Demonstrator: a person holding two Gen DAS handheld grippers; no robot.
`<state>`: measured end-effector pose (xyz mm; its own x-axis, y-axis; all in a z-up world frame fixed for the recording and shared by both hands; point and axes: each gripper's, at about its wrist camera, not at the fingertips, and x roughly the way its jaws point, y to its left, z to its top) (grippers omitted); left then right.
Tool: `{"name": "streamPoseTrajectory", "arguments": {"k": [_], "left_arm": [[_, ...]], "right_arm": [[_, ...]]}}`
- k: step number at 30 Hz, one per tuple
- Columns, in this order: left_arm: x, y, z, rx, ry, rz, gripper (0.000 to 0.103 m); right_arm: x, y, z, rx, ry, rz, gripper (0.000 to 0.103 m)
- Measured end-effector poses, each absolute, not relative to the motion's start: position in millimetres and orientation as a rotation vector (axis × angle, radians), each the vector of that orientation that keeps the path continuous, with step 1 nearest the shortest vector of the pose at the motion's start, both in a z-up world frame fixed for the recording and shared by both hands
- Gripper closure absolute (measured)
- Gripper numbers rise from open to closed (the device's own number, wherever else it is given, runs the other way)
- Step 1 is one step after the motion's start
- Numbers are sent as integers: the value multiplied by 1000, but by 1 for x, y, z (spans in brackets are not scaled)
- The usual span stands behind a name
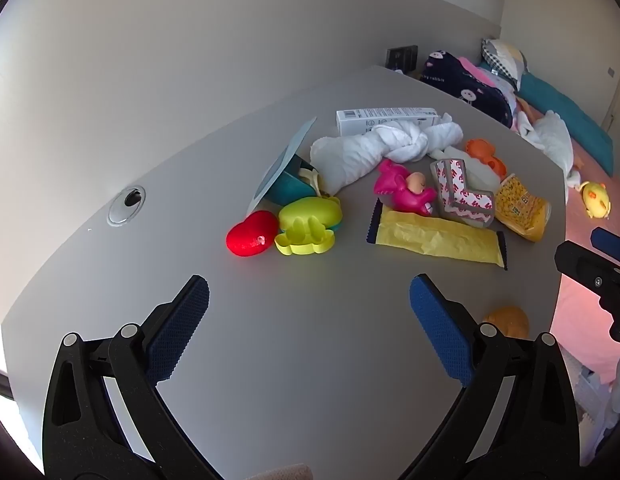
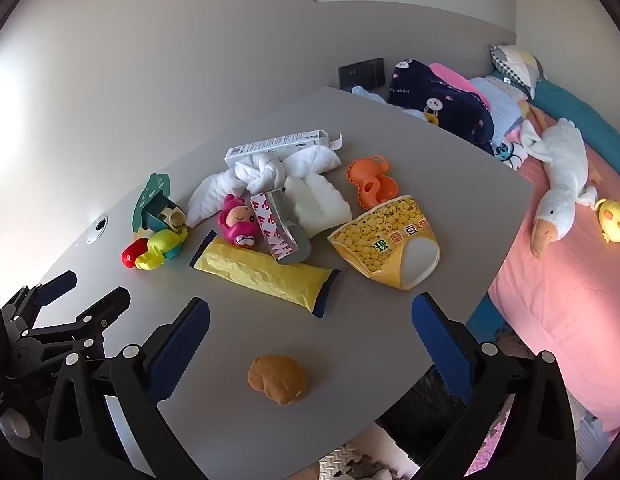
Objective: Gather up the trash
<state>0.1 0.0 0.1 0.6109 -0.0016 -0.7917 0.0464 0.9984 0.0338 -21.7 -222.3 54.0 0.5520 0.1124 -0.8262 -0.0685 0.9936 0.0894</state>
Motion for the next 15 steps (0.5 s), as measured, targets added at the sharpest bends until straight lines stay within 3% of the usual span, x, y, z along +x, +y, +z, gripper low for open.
{"name": "streamPoseTrajectory", "arguments": {"k": [15], "left_arm": [[0,0,0,45,907,-32,6]], "right_arm": [[-22,-223,56,48,984,105,2]]}}
